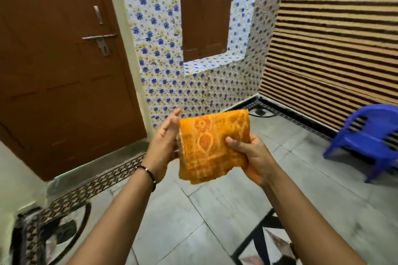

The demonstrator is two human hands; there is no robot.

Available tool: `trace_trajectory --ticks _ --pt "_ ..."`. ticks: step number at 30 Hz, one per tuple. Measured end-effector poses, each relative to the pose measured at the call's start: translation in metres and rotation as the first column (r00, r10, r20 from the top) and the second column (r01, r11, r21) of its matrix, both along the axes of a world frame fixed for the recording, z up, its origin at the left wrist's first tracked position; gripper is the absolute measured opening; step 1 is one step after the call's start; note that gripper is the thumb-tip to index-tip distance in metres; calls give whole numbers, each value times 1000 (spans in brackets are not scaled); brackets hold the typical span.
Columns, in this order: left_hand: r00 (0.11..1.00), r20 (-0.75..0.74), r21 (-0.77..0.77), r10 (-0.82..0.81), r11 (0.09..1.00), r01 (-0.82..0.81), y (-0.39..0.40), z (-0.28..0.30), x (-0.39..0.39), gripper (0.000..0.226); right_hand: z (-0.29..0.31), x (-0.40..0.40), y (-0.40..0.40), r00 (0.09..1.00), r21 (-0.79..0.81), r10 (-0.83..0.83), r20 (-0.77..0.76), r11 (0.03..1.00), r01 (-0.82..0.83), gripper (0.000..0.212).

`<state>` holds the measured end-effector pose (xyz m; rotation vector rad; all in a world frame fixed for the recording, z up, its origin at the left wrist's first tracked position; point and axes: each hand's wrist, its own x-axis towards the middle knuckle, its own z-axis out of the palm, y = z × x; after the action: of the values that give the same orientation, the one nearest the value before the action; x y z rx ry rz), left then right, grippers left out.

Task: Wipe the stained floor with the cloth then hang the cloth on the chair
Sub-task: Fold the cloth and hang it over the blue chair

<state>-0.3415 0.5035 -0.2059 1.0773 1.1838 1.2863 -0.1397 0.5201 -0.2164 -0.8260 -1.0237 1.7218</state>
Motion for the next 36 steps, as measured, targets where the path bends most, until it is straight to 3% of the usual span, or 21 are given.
trace_trajectory --ticks 3,5,7,10,14,17,20,22,26,29,31,36 --pt "968 -153 -56 -201 979 195 15 -19 41 102 7 38 15 993 7 -83 82 997 83 65" --pt "966 -110 -71 -235 971 228 28 -25 77 117 11 70 25 979 11 -129 155 992 129 68" --pt "987 -28 -81 -160 984 157 47 -23 113 121 16 110 33 960 14 -158 231 987 160 78" --pt "997 70 -66 -37 997 42 75 -19 162 102 21 175 39 953 -5 -126 274 991 132 59" --pt "971 194 -30 -138 989 146 107 -17 248 76 15 265 46 962 -41 -157 225 985 171 34" --pt "949 232 -51 -213 972 231 128 -21 311 65 5 319 52 910 -35 -314 269 941 335 26" --pt "932 199 -72 -304 944 323 145 -26 373 47 -2 368 58 837 7 -497 229 861 509 36" --pt "890 171 -84 -422 894 440 158 -31 411 49 -6 400 62 786 20 -585 199 805 593 39" --pt "767 29 -124 -640 760 639 187 -38 479 77 -17 459 78 703 -24 -695 151 709 705 37" --pt "800 -25 -112 -599 797 593 219 -45 520 70 -27 499 95 680 -66 -718 152 679 732 33" --pt "817 -15 -108 -576 814 571 246 -51 546 77 -36 526 111 679 -99 -715 165 673 733 30" --pt "789 -37 -87 -613 789 608 321 -61 611 74 -50 585 174 658 -169 -721 217 637 752 25"
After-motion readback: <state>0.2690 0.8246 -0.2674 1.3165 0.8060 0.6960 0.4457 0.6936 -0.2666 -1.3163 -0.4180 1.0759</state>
